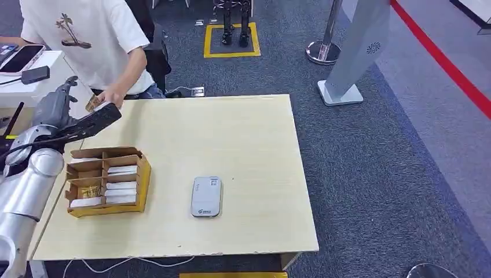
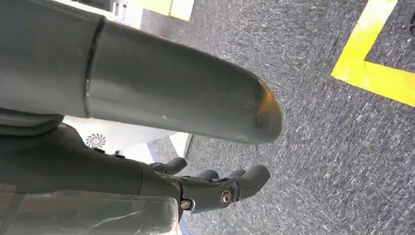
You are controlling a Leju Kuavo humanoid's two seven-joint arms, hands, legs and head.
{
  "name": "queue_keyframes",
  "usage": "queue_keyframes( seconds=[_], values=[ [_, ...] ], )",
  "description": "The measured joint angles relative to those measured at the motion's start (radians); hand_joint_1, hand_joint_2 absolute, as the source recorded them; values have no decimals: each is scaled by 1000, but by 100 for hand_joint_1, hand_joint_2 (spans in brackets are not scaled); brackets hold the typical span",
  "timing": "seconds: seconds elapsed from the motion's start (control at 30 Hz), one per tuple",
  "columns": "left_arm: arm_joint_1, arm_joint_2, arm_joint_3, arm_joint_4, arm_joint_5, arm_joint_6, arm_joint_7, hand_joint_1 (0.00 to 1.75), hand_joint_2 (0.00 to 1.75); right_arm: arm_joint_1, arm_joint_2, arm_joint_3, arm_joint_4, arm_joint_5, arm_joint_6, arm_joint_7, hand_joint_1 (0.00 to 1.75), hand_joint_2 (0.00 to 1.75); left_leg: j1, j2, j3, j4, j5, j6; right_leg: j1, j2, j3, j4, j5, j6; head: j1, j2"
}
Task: Pass the card to the sensor for recognition and then transmit it.
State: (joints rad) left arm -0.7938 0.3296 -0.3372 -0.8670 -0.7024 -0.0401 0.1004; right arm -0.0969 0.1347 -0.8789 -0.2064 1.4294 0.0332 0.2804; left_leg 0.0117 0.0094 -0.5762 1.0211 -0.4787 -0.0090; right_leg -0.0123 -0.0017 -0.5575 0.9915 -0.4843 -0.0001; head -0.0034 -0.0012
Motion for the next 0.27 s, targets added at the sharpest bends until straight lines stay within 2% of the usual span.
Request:
queue_keyframes(
  seconds=[0.1, 0.27],
  values=[
    [32, 1, 7, -43, 57, 28, -18, 0, 0, 3, 0, 0, 0, -5, -8, -7, 0, 0, 0, 0, 0, 0, 0, 0, 0, 0, 0, 0, 0, 0, 0, 0],
    [164, -8, 66, -190, 216, 102, -93, 0, 0, 7, 0, 0, 0, -8, -15, -8, 0, 0, 0, 1, 0, 0, 0, 0, 0, 1, 0, 0, 0, 0, 0, 0]
  ],
)
